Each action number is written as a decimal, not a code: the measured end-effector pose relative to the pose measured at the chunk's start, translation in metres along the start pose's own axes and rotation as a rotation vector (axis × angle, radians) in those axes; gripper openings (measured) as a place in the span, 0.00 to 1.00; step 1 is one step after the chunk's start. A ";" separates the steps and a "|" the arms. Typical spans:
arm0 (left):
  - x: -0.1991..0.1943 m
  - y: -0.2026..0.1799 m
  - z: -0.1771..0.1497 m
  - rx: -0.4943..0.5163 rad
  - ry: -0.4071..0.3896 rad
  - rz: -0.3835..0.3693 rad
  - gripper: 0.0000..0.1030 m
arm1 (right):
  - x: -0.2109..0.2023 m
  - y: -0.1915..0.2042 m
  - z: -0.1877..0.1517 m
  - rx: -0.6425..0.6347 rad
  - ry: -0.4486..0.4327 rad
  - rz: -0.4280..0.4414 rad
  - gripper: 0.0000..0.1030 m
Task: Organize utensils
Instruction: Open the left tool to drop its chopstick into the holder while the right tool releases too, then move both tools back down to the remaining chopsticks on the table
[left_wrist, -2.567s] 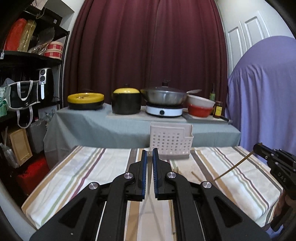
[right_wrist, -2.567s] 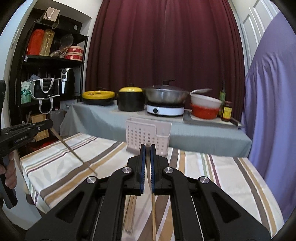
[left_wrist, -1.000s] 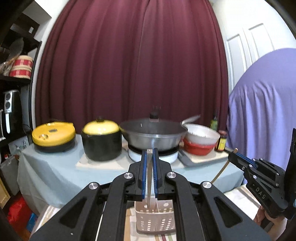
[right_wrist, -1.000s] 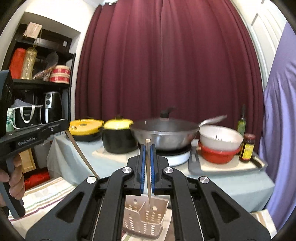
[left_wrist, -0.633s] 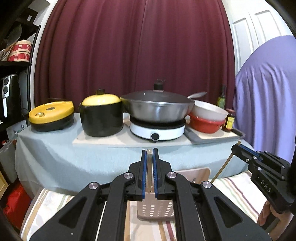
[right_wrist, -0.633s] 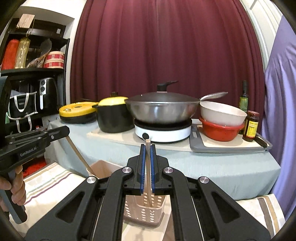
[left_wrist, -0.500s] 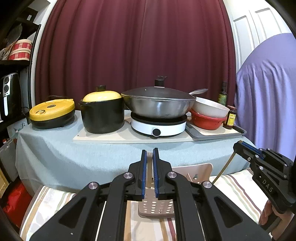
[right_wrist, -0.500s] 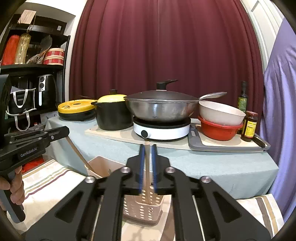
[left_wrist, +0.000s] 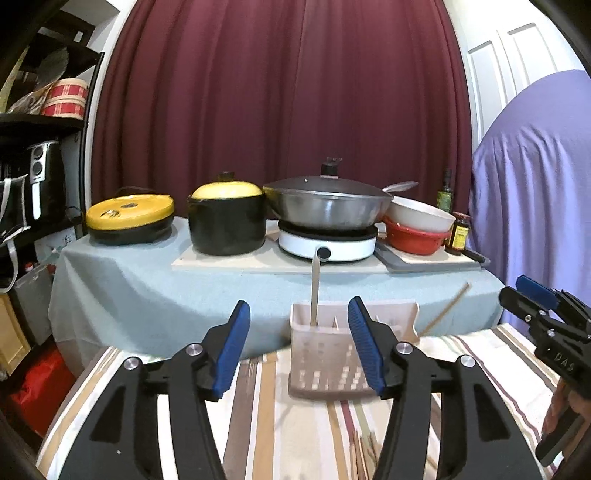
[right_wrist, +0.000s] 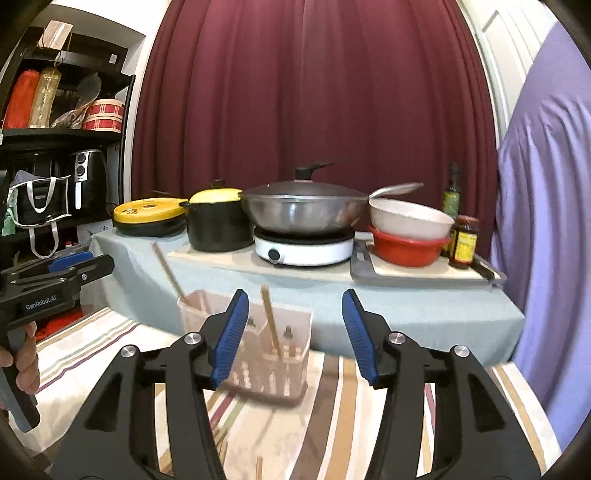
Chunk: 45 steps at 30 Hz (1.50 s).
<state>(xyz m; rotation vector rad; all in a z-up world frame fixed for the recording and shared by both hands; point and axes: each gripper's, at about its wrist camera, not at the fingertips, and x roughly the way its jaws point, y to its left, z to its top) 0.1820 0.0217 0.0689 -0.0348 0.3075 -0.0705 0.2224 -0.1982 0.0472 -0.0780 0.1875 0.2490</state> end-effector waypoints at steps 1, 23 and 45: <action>-0.005 0.001 -0.005 -0.004 0.004 0.001 0.53 | -0.010 0.000 -0.007 0.003 0.007 -0.001 0.50; -0.087 -0.007 -0.161 -0.021 0.222 -0.003 0.53 | -0.121 0.022 -0.157 0.031 0.218 0.002 0.50; -0.101 -0.038 -0.217 0.056 0.338 -0.098 0.41 | -0.136 0.018 -0.202 0.081 0.279 0.000 0.48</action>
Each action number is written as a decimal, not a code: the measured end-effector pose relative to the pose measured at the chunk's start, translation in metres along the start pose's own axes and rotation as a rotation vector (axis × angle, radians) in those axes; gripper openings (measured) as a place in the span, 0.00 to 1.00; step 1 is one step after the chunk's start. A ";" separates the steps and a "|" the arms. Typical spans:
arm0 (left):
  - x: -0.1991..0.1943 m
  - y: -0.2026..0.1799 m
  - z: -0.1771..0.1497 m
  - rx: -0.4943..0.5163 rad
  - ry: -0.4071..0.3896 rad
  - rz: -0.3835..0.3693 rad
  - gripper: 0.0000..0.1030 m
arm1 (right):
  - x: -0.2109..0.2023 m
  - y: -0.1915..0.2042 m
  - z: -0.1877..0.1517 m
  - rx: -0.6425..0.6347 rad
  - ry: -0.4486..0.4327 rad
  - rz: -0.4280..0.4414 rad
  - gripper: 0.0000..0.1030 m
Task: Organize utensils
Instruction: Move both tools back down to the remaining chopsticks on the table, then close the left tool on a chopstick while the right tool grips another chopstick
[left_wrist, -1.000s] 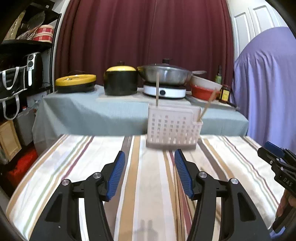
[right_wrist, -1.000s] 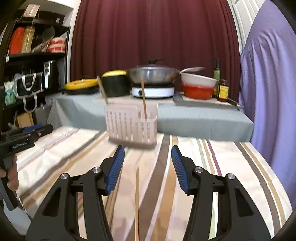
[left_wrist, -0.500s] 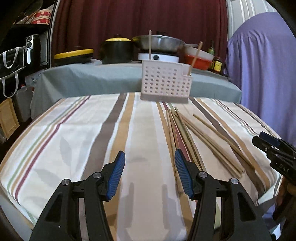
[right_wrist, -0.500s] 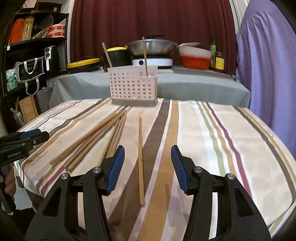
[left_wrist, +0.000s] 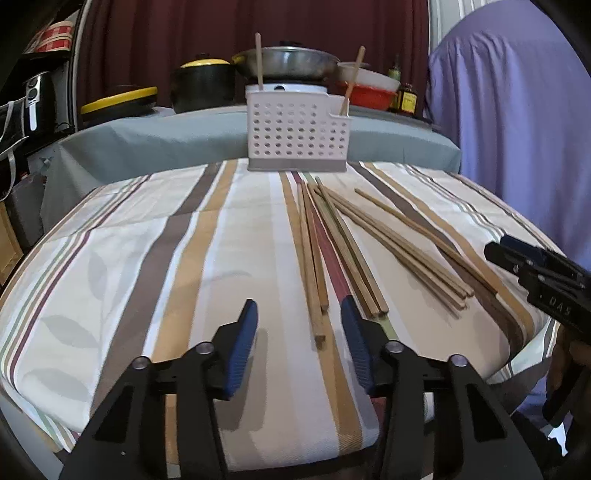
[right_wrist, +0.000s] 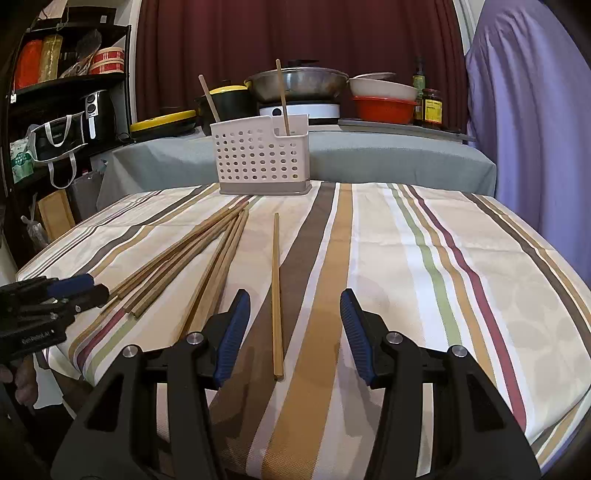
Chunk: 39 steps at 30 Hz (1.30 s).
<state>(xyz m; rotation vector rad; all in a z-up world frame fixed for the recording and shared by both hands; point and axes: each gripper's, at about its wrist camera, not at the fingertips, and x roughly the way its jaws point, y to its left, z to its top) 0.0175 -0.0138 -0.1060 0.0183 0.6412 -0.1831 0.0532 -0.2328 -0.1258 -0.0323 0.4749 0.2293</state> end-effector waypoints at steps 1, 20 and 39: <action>0.001 -0.001 -0.001 0.001 0.006 -0.002 0.38 | 0.000 0.000 0.000 0.000 0.001 0.001 0.48; 0.001 0.013 -0.002 -0.057 0.020 0.008 0.06 | 0.005 0.003 -0.015 -0.018 0.053 0.028 0.30; -0.006 0.010 0.000 -0.035 -0.015 0.023 0.06 | -0.002 0.009 -0.018 -0.058 0.054 0.037 0.06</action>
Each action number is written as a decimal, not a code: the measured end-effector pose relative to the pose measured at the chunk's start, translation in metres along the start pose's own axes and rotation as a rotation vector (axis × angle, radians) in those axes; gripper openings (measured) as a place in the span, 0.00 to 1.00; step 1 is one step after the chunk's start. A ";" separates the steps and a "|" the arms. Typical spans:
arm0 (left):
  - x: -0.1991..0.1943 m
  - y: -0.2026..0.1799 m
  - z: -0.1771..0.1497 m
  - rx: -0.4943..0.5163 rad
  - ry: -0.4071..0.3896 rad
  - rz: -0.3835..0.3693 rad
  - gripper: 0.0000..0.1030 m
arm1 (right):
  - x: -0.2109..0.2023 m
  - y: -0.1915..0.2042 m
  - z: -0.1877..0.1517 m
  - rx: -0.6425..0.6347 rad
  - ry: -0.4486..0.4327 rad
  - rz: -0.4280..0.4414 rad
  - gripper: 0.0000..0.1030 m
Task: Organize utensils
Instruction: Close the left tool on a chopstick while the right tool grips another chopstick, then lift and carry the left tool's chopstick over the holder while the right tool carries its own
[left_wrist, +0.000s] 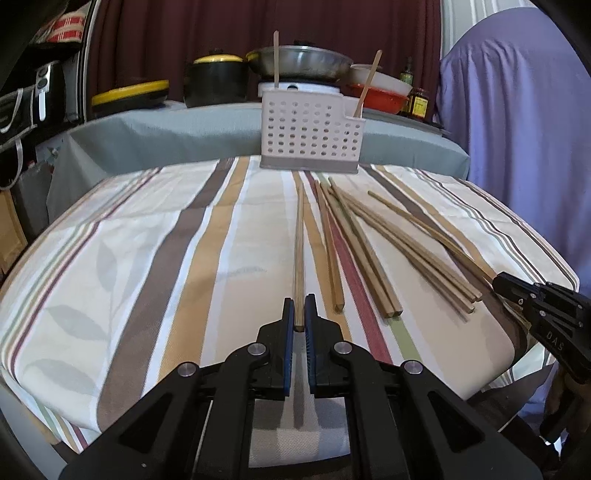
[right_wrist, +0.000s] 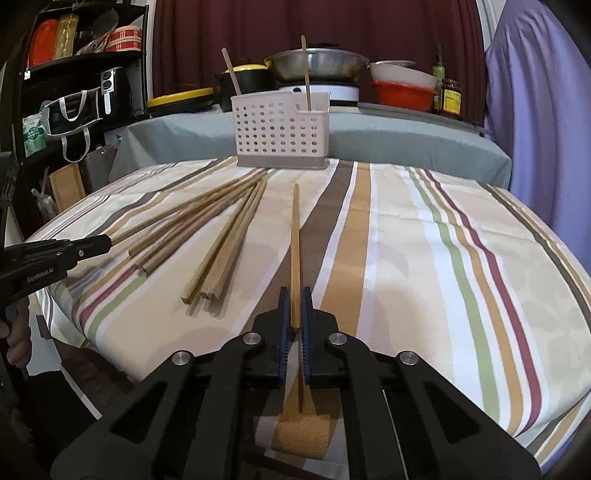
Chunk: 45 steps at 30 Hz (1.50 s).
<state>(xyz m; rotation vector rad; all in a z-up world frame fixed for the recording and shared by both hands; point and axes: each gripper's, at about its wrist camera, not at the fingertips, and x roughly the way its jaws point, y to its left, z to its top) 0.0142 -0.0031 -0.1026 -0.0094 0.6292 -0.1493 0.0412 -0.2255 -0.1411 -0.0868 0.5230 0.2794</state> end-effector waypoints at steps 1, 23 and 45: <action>-0.002 -0.001 0.001 0.007 -0.011 0.002 0.06 | -0.002 0.000 0.002 0.001 -0.008 -0.002 0.06; -0.058 0.002 0.044 0.001 -0.216 0.010 0.06 | -0.063 -0.002 0.063 -0.026 -0.225 -0.055 0.06; -0.102 0.011 0.105 -0.015 -0.377 0.027 0.06 | -0.082 -0.005 0.132 -0.039 -0.367 -0.052 0.06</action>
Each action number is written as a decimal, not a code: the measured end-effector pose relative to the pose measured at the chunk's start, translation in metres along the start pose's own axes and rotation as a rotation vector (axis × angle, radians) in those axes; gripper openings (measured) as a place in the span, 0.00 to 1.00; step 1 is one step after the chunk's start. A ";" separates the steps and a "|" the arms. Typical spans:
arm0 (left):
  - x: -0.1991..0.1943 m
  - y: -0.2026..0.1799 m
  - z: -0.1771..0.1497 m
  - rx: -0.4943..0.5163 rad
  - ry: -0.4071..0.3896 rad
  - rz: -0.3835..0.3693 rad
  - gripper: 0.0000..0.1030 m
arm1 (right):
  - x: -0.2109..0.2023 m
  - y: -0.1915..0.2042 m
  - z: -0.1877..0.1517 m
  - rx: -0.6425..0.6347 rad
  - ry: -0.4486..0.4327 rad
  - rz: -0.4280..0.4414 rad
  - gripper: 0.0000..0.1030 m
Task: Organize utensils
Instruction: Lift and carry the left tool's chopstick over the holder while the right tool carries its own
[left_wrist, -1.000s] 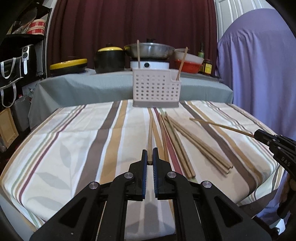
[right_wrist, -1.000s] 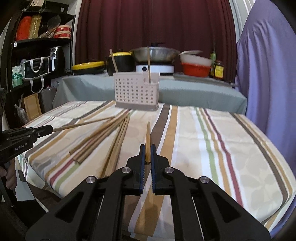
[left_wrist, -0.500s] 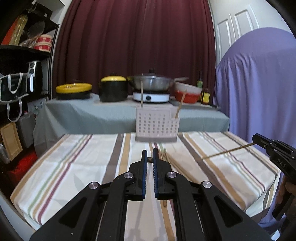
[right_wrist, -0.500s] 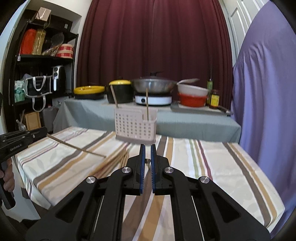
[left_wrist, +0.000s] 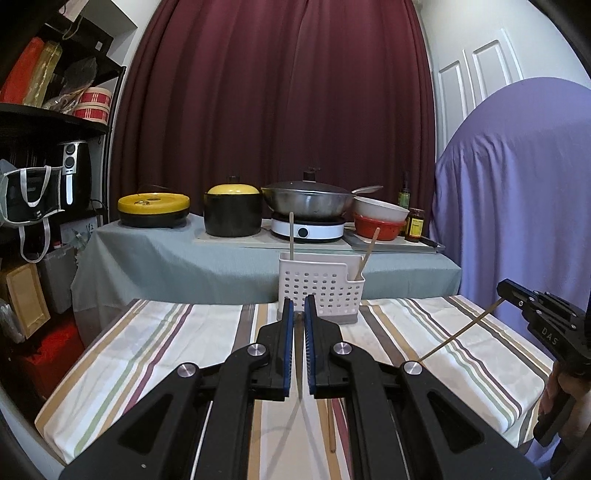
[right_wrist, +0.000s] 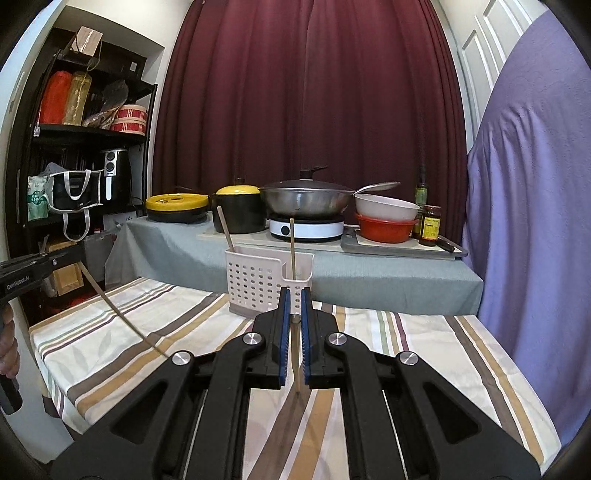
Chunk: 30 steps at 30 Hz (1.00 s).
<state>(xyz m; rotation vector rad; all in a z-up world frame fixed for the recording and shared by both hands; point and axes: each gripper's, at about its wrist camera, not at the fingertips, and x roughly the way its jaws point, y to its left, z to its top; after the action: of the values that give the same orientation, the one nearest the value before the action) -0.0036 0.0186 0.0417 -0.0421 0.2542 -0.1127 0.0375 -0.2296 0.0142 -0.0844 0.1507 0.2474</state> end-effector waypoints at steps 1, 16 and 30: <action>0.001 0.000 0.002 0.000 -0.001 -0.001 0.06 | 0.001 0.000 0.002 -0.001 -0.002 -0.001 0.06; 0.014 0.009 0.034 -0.012 -0.011 -0.005 0.06 | 0.029 -0.005 0.030 -0.010 -0.013 0.010 0.06; 0.029 0.020 0.089 -0.010 -0.099 -0.021 0.06 | 0.060 0.000 0.088 -0.045 -0.097 0.067 0.06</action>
<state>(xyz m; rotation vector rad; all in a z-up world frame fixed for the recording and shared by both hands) 0.0492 0.0379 0.1194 -0.0597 0.1552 -0.1299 0.1077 -0.2066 0.0914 -0.1116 0.0514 0.3214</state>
